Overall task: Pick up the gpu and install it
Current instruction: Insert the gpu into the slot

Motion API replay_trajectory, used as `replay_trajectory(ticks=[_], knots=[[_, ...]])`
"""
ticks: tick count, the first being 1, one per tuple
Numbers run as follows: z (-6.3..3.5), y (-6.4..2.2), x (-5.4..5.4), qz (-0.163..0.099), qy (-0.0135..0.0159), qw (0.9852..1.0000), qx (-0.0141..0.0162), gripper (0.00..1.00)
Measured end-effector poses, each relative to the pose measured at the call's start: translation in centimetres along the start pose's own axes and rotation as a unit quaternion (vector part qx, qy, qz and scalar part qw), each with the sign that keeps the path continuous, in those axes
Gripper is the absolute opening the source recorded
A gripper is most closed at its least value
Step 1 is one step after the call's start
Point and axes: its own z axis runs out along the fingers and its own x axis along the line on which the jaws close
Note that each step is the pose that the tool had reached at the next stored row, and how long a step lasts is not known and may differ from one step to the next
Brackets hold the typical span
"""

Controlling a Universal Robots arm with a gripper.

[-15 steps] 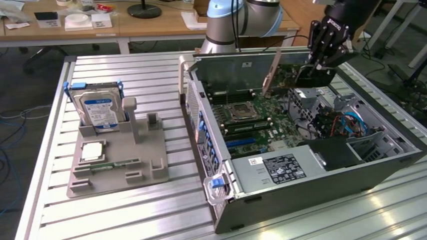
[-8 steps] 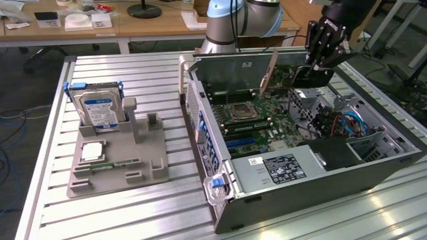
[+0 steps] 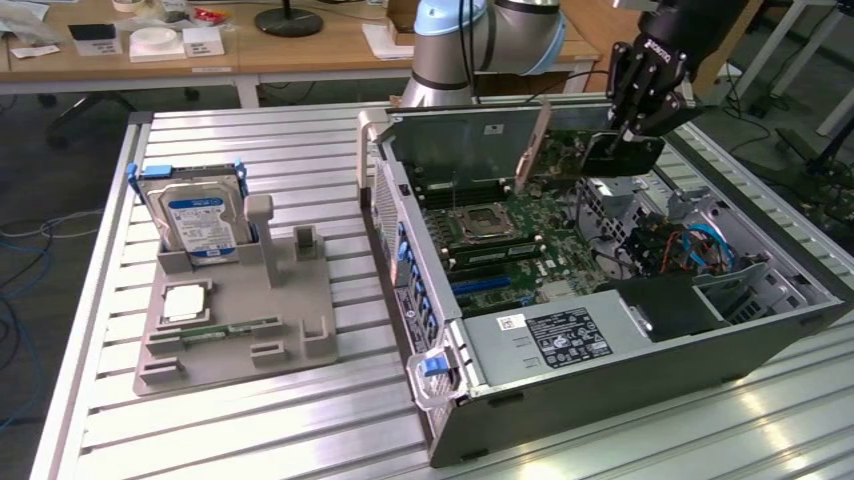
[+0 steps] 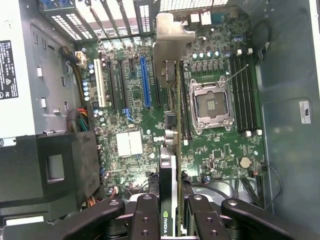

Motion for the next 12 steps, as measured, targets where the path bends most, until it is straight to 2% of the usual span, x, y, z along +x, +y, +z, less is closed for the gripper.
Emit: replay_trajectory(ticks=[5, 10, 12], knots=[[0.60, 0.08, 0.0, 0.000, -0.0001, 1.0000, 0.0003, 0.26], [1.11, 0.41, 0.1, -0.001, -0.0014, 1.0000, 0.0040, 0.26], [1.23, 0.54, 0.1, -0.002, -0.0015, 1.0000, 0.0043, 0.26]])
